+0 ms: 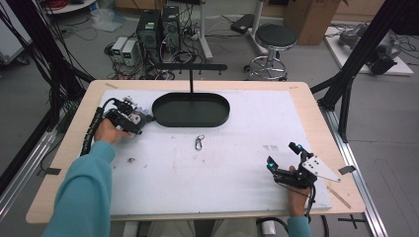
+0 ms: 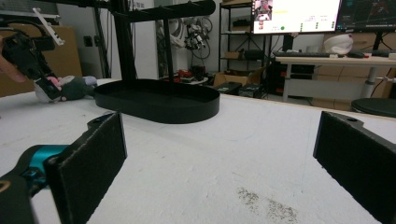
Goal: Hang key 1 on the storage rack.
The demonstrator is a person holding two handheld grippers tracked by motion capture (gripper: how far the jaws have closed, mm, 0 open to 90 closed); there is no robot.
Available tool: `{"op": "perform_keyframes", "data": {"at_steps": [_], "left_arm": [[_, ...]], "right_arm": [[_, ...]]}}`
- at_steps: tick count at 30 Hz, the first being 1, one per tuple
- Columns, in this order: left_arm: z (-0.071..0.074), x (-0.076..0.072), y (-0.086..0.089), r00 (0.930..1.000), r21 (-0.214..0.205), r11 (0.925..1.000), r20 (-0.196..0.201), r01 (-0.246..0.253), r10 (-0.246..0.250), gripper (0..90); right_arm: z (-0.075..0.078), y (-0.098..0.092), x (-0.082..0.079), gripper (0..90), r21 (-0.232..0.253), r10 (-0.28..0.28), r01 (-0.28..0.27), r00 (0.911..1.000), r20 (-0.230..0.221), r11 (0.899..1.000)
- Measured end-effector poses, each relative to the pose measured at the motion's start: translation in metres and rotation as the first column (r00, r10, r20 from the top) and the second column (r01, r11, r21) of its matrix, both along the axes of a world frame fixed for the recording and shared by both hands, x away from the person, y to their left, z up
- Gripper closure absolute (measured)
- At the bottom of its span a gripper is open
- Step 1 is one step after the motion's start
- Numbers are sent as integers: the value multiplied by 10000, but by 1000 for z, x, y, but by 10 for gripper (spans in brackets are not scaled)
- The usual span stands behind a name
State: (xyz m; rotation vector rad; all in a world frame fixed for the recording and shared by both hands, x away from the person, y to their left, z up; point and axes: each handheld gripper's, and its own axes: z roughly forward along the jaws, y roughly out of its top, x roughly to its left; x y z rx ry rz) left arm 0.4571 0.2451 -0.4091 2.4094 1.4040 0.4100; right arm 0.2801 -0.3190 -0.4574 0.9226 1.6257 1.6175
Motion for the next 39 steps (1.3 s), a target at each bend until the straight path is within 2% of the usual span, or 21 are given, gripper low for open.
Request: {"op": "perform_keyframes", "data": {"at_steps": [2, 4, 5, 9, 12, 15, 17, 18, 20, 24, 26, 28, 31, 37, 38, 39], "left_arm": [[0, -1, 0, 10000, -32, 10000, 25, 26, -26, 437], [0, -2, 0, 10000, 16, 10000, 27, -3, 3, 455], [0, -2, 0, 10000, 5, 10000, 19, -9, 9, 496], [1, -4, 1, 9999, -12, 9999, 91, -123, 123, 528], [1, -6, 2, 9998, 18, 10000, 166, -95, 95, 533], [2, -7, 4, 9999, -128, 9999, 161, -52, 54, 535], [3, -8, 5, 9990, -113, 9999, 451, -12, 17, 539], [5, -9, 6, 9988, -316, 9995, 490, 18, -3, 542], [5, -9, 7, 9989, -440, 9990, 457, 62, -42, 544], [11, -12, 8, 9962, -696, 9974, 859, 206, -146, 544], [13, -12, 9, 9958, -775, 9967, 903, 223, -153, 544], [17, -14, 11, 9914, -1030, 9937, 1271, 432, -300, 543], [23, -17, 12, 9852, -1382, 9871, 1613, 803, -576, 543], [28, -19, 16, 9829, -1581, 9849, 1793, 711, -422, 542], [31, -21, 16, 9766, -1535, 9842, 2077, 882, -551, 542], [31, -21, 16, 9766, -1535, 9842, 2077, 882, -551, 542]], "right_arm": [[0, 0, 0, 18, 22, 11, -11, 10000, -41, 10000], [0, 0, 0, 18, -1, 1, -1, 10000, 3, 10000], [0, 0, 0, 18, -2, 1, -1, 10000, 7, 10000], [0, 0, 0, 18, 2, 3, -3, 10000, 1, 10000], [0, 0, 0, 18, 1, 0, 0, 10000, 3, 10000], [0, 0, 0, 18, 18, 8, -8, 10000, -37, 10000], [0, 0, 0, 18, 18, 4, -4, 10000, -34, 10000], [0, 0, 0, 18, 17, 8, -8, 10000, -35, 10000], [0, 0, 0, 18, 22, 10, -10, 10000, -41, 10000], [0, 0, 0, 18, 23, 9, -9, 10000, -42, 10000], [0, 0, 0, 18, -5, -6, 6, 10000, 5, 10000], [0, 0, 0, 18, 21, 5, -5, 10000, -41, 10000], [0, 0, 0, 18, 53, 3, -3, 10000, -59, 10000], [0, 0, 0, 18, 35, -4, 4, 10000, -64, 10000], [0, 0, 0, 18, 54, 0, 0, 10000, -72, 10000], [0, 0, 0, 18, 57, -4, 5, 10000, -82, 10000]]}}
